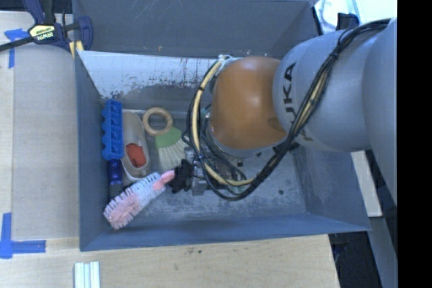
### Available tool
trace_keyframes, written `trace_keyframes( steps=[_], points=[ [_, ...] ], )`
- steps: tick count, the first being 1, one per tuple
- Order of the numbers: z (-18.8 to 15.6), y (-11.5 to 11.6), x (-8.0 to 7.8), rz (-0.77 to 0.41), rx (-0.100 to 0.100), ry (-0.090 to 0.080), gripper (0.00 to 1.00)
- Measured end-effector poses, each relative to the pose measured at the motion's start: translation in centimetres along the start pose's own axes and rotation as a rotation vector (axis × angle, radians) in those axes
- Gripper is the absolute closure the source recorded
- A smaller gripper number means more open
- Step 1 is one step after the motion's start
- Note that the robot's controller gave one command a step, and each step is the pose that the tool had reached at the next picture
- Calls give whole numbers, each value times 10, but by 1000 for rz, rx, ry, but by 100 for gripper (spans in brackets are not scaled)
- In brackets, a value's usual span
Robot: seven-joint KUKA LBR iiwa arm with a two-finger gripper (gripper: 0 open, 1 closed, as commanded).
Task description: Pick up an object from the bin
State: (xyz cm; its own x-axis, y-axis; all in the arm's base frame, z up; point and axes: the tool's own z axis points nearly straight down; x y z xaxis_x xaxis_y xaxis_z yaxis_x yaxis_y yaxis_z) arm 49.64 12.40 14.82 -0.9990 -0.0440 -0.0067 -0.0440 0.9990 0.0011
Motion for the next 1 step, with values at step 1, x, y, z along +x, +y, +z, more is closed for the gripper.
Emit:
trace_keyframes(
  steps=[1],
  points=[
    [-32,0,-2,0,-1,-5,100]
  ],
)
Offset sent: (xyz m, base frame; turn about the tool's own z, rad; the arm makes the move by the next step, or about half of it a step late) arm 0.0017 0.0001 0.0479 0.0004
